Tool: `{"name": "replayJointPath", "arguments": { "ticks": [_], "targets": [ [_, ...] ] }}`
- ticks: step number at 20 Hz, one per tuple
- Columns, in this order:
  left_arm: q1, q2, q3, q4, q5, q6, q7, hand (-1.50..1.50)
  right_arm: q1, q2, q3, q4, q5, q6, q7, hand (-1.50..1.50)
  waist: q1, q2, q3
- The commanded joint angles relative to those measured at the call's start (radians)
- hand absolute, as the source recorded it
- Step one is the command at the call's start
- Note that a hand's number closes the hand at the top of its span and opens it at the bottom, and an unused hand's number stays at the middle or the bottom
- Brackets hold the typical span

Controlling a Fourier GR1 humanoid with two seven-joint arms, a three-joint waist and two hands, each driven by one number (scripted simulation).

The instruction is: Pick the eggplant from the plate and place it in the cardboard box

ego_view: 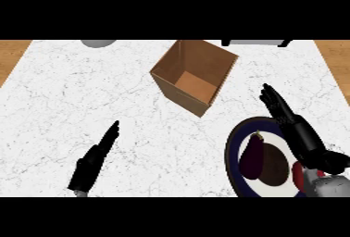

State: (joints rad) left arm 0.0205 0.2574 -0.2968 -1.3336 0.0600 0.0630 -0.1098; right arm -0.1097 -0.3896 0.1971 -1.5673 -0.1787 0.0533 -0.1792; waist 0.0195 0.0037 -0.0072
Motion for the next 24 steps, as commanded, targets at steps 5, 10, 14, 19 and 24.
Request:
{"name": "replayJointPath", "arguments": {
  "ticks": [5,10,14,19,24],
  "targets": [
    [-0.137,0.136,0.102,-0.121,-0.056,0.017,-0.051,0.0,-0.014,-0.116,-0.293,-0.181,0.014,-0.252,0.179,-1.5,-0.093,-0.037,0.003],
    [-0.198,0.167,0.112,-0.201,-0.032,-0.035,0.007,0.0,0.198,-0.281,-0.368,-0.246,0.148,-0.286,0.339,-1.5,-0.08,-0.019,0.006],
    [-0.227,0.179,0.127,-0.218,-0.023,-0.069,0.052,0.0,0.362,-0.286,-0.307,-0.433,0.302,-0.281,0.295,-1.5,-0.05,-0.011,0.006],
    [-0.247,0.135,0.111,-0.22,-0.036,-0.067,0.058,0.0,0.37,-0.358,-0.252,-0.515,0.427,-0.203,0.367,-1.5,-0.031,-0.006,0.006],
    [-0.252,0.16,0.121,-0.208,-0.026,-0.113,0.044,0.0,0.344,-0.497,-0.187,-0.51,0.473,-0.02,0.557,-1.5,-0.009,-0.002,0.005]
  ]
}}
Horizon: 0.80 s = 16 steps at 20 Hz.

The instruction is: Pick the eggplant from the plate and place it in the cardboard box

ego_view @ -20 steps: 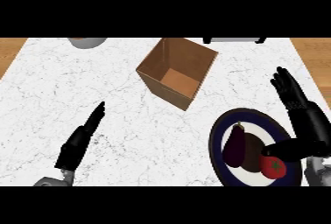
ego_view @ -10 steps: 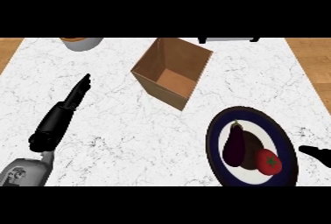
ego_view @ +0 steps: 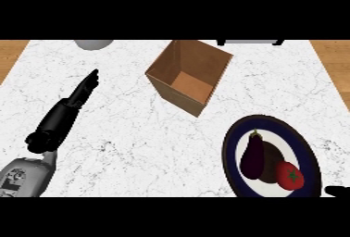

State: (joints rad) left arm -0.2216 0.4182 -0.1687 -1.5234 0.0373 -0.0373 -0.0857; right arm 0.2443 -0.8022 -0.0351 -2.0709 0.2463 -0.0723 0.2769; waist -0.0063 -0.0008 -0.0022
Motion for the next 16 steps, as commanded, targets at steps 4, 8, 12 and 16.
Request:
{"name": "replayJointPath", "arguments": {
  "ticks": [4,8,12,16],
  "targets": [
    [-0.033,-0.022,-0.023,-0.018,-0.025,-0.003,0.024,0.0,-0.115,-0.126,0.179,-0.09,0.047,0.25,0.327,-1.5,0.038,0.007,-0.001],
    [-0.059,-0.066,-0.038,0.023,-0.037,0.006,0.036,0.0,-0.274,-0.096,0.308,-0.115,0.043,0.353,0.557,-1.5,0.041,0.007,-0.001],
    [-0.06,-0.037,0.011,0.091,-0.027,-0.032,-0.048,0.0,-0.437,0.002,0.447,-0.113,0.047,0.445,0.784,-1.5,0.039,0.009,-0.001],
    [0.009,-0.039,-0.006,-0.01,-0.039,-0.031,0.004,0.0,-0.553,0.129,0.52,-0.005,0.045,0.485,0.9,-1.5,0.039,0.003,0.0]
  ]
}}
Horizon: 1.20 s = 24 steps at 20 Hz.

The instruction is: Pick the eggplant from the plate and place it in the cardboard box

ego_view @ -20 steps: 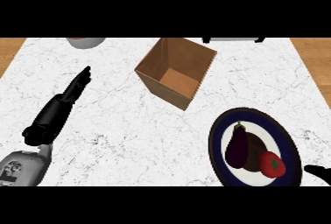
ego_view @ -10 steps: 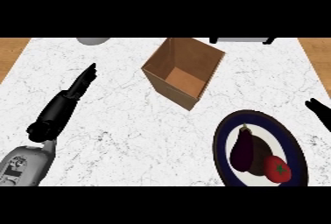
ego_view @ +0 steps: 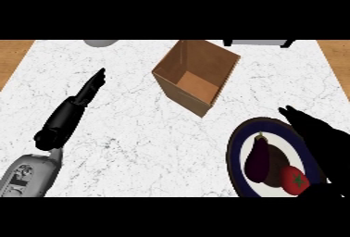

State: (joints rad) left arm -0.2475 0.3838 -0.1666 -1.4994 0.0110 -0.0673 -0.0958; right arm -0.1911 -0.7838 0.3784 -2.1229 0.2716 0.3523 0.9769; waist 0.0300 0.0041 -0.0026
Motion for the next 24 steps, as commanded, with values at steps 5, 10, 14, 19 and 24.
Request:
{"name": "replayJointPath", "arguments": {
  "ticks": [5,10,14,19,24],
  "targets": [
    [0.028,0.038,0.056,-0.049,0.024,-0.048,0.02,0.0,-0.139,0.214,0.162,0.161,0.055,0.046,0.225,-1.5,-0.008,-0.003,0.002],
    [-0.005,-0.007,0.06,0.039,-0.007,-0.033,-0.012,0.0,-0.172,0.291,0.201,0.197,0.105,0.059,0.279,-1.5,-0.025,-0.003,0.001],
    [0.013,-0.023,0.044,-0.017,-0.033,-0.015,0.011,0.0,-0.195,0.284,0.193,0.268,0.169,0.069,0.249,-1.5,-0.022,-0.004,0.002],
    [0.053,-0.028,0.051,-0.098,-0.02,-0.037,0.062,0.0,-0.178,0.345,0.211,0.329,0.238,0.066,0.215,-1.5,-0.02,-0.005,0.002],
    [0.042,-0.054,0.047,-0.033,-0.065,-0.028,-0.002,0.0,-0.162,0.369,0.201,0.435,0.305,0.053,0.153,-1.5,-0.022,-0.003,0.002]
  ]
}}
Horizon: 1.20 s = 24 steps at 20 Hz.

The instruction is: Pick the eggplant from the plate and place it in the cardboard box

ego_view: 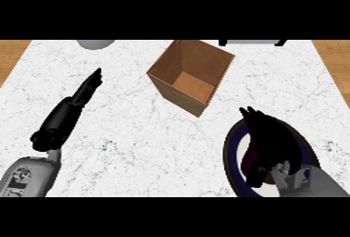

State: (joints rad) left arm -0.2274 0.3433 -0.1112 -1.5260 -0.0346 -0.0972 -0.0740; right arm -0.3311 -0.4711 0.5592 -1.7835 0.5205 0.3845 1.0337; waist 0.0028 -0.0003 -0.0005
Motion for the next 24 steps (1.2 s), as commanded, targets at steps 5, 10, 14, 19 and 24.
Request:
{"name": "replayJointPath", "arguments": {
  "ticks": [5,10,14,19,24],
  "targets": [
    [0.049,-0.006,0.017,-0.056,-0.009,-0.035,0.011,0.0,0.038,0.072,-0.01,0.043,0.093,0.048,0.091,-1.5,0.0,-0.001,0.0],
    [0.011,-0.042,0.044,0.067,-0.043,-0.041,-0.067,0.0,-0.022,0.132,-0.089,0.125,0.093,0.106,0.011,-1.5,-0.002,0.001,0.0],
    [0.074,-0.071,0.015,-0.074,-0.072,-0.029,0.021,0.0,0.087,0.117,-0.08,0.125,0.165,0.085,-0.063,-1.5,0.0,-0.001,0.001],
    [-0.04,-0.05,0.08,0.044,-0.061,-0.076,-0.002,0.0,0.099,0.157,-0.085,0.186,0.254,0.059,-0.06,-1.5,-0.006,0.001,0.0],
    [0.031,-0.058,0.096,-0.071,-0.068,-0.1,0.038,0.0,0.091,0.174,-0.156,0.282,0.306,0.037,-0.181,-1.5,0.0,0.0,0.001]
  ]
}}
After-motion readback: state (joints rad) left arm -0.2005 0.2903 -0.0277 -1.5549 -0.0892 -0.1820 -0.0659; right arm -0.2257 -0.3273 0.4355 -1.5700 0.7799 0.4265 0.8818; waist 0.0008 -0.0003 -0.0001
